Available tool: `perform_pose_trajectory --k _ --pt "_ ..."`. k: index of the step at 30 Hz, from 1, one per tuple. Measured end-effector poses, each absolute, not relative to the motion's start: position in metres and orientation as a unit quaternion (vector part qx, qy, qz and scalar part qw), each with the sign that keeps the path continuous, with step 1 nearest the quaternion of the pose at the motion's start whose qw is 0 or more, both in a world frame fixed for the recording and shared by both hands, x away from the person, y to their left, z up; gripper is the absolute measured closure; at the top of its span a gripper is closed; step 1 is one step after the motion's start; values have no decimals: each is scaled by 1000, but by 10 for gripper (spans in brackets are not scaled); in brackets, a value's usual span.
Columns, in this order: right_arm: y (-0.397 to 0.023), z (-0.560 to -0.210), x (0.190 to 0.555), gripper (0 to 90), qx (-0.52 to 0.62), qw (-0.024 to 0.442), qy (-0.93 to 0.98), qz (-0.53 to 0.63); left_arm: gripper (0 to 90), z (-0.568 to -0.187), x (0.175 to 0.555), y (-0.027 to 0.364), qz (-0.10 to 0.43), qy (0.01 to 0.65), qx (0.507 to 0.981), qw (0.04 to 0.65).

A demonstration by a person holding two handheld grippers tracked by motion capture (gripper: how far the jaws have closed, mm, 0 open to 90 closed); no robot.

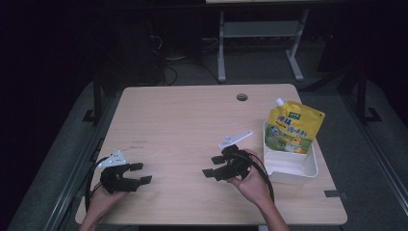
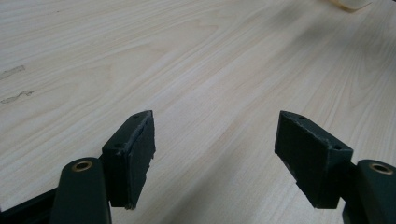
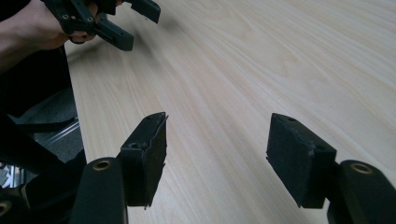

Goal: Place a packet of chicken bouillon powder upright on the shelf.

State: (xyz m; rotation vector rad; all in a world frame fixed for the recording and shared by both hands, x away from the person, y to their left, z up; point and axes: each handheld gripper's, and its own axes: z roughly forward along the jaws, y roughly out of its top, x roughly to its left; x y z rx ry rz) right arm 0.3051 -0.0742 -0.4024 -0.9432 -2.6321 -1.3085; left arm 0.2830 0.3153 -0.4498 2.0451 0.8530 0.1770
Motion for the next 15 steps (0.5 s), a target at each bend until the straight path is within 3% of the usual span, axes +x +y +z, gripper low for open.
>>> perform_pose_trajectory --k 15 --pt "-62 -425 298 365 -310 25 -854 -417 268 -450 282 309 71 336 830 439"
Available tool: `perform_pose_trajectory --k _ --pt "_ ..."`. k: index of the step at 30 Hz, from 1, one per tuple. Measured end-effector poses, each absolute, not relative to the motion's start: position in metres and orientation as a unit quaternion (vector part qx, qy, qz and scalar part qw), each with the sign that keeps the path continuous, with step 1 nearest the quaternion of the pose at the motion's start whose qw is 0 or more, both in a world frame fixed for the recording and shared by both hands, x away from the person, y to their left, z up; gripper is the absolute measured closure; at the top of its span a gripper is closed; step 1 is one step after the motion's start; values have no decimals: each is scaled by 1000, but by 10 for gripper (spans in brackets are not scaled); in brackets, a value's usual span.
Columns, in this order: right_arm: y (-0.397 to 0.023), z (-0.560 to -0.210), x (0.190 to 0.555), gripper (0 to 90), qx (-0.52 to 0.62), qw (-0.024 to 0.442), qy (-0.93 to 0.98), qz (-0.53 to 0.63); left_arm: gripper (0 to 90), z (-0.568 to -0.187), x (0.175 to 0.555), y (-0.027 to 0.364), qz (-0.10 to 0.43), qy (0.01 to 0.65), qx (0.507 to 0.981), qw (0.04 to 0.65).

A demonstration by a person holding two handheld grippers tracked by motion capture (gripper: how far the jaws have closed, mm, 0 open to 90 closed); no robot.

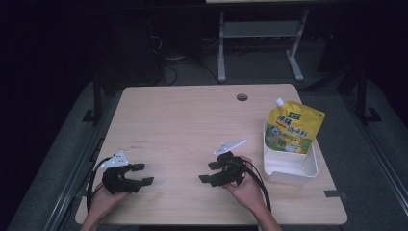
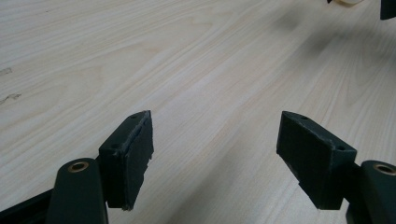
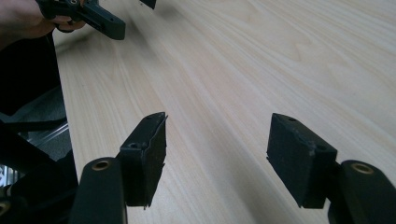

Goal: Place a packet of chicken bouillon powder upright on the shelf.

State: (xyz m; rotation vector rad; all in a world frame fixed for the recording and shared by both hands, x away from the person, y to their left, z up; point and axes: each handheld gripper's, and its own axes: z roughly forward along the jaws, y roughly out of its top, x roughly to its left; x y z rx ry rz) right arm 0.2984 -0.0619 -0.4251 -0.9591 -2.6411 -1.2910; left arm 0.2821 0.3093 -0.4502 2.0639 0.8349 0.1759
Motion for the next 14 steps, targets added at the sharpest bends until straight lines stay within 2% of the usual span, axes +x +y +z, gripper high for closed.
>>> perform_pose_trajectory --k 14 --pt "-56 -442 286 354 -306 17 -857 -415 266 -450 281 308 70 333 830 442"
